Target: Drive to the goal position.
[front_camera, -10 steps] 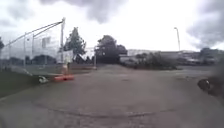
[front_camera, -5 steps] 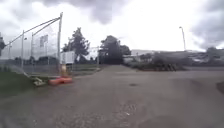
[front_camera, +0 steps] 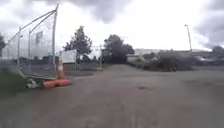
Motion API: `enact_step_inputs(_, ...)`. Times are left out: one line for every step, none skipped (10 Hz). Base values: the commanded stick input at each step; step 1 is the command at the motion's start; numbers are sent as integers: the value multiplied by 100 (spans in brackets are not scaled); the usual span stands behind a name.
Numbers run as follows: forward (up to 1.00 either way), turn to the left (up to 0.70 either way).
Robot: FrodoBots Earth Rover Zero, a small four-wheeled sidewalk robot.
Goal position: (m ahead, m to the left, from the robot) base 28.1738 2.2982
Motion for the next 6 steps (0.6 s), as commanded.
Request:
enact_step_inputs(100,-27)
enact_step_inputs(100,-27)
enact_step_inputs(100,-27)
enact_step_inputs(100,-27)
enact_step_inputs(100,-27)
enact_step_inputs(100,-27)
